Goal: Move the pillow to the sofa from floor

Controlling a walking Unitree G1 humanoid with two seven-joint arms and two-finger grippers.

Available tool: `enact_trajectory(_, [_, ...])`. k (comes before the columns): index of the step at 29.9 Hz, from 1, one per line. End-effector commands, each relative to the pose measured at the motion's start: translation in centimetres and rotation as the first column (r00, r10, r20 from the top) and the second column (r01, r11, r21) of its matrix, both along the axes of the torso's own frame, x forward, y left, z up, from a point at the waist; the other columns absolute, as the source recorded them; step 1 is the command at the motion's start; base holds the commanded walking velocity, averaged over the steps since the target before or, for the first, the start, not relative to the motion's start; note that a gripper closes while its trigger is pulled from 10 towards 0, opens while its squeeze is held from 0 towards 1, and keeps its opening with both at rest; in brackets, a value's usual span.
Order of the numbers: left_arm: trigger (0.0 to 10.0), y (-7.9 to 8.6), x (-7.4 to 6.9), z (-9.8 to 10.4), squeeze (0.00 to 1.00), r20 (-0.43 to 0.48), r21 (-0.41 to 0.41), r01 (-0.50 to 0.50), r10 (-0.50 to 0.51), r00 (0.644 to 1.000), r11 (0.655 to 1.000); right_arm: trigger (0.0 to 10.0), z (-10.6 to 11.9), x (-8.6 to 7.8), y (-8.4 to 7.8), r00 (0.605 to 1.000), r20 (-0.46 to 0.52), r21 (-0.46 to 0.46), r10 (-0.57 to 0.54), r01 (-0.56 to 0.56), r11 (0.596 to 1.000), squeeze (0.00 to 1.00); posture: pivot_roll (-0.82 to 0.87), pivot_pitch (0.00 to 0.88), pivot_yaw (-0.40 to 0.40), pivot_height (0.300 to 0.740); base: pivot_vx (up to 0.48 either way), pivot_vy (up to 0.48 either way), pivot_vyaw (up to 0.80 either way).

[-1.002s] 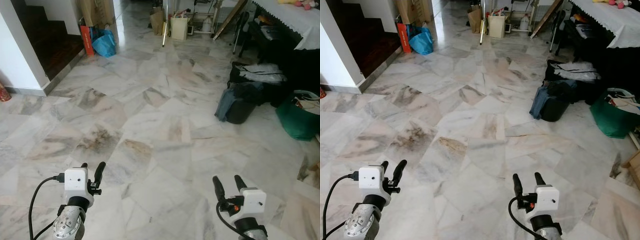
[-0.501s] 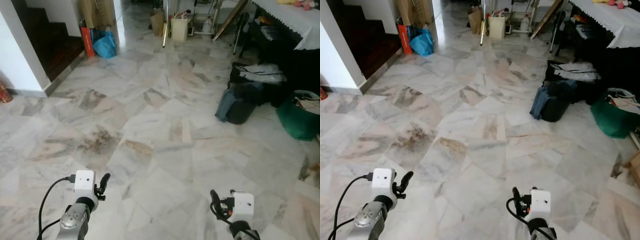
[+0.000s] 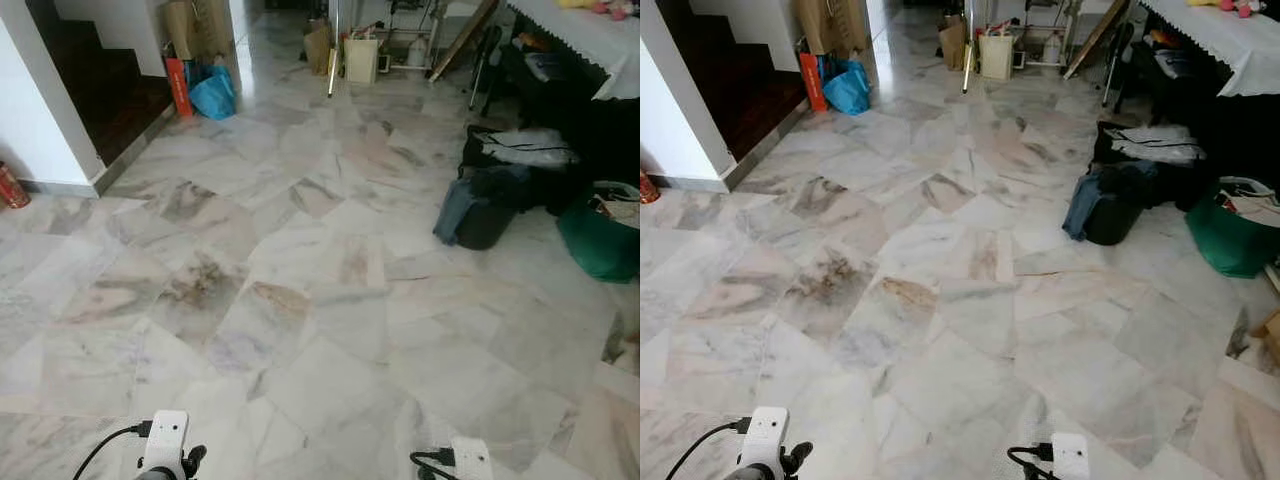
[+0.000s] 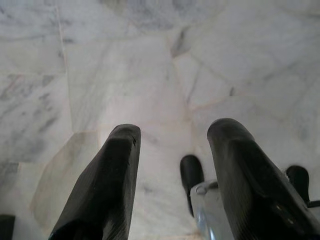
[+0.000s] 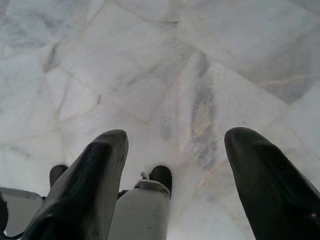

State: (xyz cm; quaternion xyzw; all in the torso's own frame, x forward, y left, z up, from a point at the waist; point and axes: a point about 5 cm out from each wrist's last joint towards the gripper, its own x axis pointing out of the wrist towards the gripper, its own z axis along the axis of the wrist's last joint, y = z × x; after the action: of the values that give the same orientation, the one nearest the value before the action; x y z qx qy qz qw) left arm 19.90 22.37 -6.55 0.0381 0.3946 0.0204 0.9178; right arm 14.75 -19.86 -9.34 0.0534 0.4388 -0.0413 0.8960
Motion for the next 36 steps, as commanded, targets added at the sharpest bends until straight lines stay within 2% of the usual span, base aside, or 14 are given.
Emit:
enact_trajectory(1, [10.0,-0.1,-0.4,-0.3,0.0,-0.024,-0.007,-0.02,0.02,1.0,1.0,10.0,-0.1,-0.6,-1.0,0.999,-0.026,0.004,-0.026,0.026,1.0,0.0,0.04,0.0,-0.016,0.74,0.0,0.0,0.0])
enact_trajectory(3, [10.0,-0.2,-0.5,-0.4,0.0,-0.03,-0.007,-0.022,0.021,0.999,1.0,10.0,-0.1,-0.7,-1.4,0.999,-0.036,0.001,-0.031,0.031,1.0,0.0,0.04,0.0,-0.017,0.74,0.0,0.0,0.0])
enact_trajectory(8, [10.0,-0.6,-0.4,-0.6,0.0,-0.047,-0.017,-0.033,0.032,0.998,0.999,10.0,0.3,-1.1,-4.0,0.997,-0.03,-0.013,-0.065,0.065,0.998,0.0,0.03,0.0,-0.028,0.74,0.0,0.0,0.0])
enact_trajectory(15, [10.0,-0.6,-1.0,-0.9,0.0,-0.066,-0.018,-0.044,0.043,0.997,0.999,10.0,0.4,-1.5,-4.7,0.998,-0.038,-0.029,-0.055,0.054,0.998,0.0,0.03,0.0,-0.033,0.74,0.0,0.0,0.0])
enact_trajectory(21, [10.0,-0.1,-1.5,-1.1,0.0,-0.082,-0.009,-0.052,0.051,0.995,0.999,10.0,0.4,-1.0,-4.1,0.998,-0.022,-0.012,-0.06,0.059,0.998,0.0,0.04,0.0,-0.028,0.74,0.0,0.0,0.46])
enact_trajectory(26, [10.0,0.3,-2.0,-1.2,0.0,-0.097,0.001,-0.052,0.052,0.994,0.999,10.0,-0.2,-0.9,-1.5,0.997,-0.051,0.008,-0.055,0.055,0.998,0.0,0.04,0.0,-0.018,0.74,0.0,0.0,0.8])
enact_trajectory(27, [10.0,0.3,-2.0,-1.2,0.0,-0.097,0.001,-0.052,0.052,0.994,0.999,10.0,-0.2,-0.9,-1.5,0.997,-0.051,0.008,-0.055,0.055,0.998,0.0,0.04,0.0,-0.018,0.74,0.0,0.0,0.8])
enact_trajectory(28, [10.0,0.3,-2.1,-1.3,0.0,-0.102,0.003,-0.048,0.048,0.994,0.999,10.0,-0.3,-0.6,-0.5,0.997,-0.053,0.019,-0.051,0.052,0.998,0.0,0.04,0.0,-0.016,0.74,0.0,0.0,0.8])
enact_trajectory(36, [10.0,0.1,-1.7,-1.1,0.0,-0.088,0.001,-0.034,0.034,0.996,0.999,10.0,-0.6,-0.6,0.8,0.997,-0.067,0.026,-0.038,0.04,0.999,0.0,0.04,0.0,-0.012,0.74,0.0,0.0,0.8])
